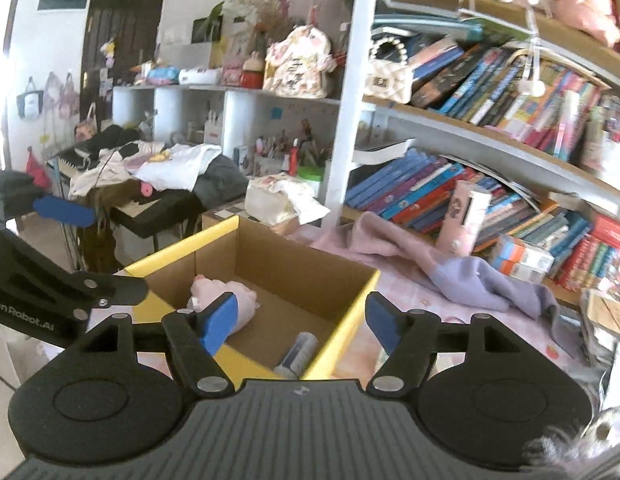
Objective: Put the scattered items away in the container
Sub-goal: 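Withdraw both tools from the box toward the remaining items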
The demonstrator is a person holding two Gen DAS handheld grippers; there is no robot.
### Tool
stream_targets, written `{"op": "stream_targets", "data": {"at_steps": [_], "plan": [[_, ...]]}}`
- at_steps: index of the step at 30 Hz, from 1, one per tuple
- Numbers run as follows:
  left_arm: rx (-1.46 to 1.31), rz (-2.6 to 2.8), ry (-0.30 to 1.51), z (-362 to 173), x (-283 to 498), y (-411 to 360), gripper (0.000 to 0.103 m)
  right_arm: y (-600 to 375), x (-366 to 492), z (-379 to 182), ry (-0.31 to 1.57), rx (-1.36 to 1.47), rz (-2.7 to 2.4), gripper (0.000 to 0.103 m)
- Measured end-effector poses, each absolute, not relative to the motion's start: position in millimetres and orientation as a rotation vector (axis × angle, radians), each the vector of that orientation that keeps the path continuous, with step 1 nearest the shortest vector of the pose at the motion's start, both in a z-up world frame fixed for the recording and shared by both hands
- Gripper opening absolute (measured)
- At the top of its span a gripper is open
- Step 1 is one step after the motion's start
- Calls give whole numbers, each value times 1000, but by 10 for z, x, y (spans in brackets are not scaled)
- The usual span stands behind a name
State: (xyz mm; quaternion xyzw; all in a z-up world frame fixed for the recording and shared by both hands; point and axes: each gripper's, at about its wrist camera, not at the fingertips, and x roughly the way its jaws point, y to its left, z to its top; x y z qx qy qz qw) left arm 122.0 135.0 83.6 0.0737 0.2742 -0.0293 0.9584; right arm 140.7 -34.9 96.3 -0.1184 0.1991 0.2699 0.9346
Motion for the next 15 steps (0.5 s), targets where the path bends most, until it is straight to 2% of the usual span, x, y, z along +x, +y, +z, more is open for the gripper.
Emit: {"op": "stream_targets", "data": {"at_steps": [15], "plan": [[83,-53,636,483,442,1060,97,-835,468,583,506,-214,442,74]]}}
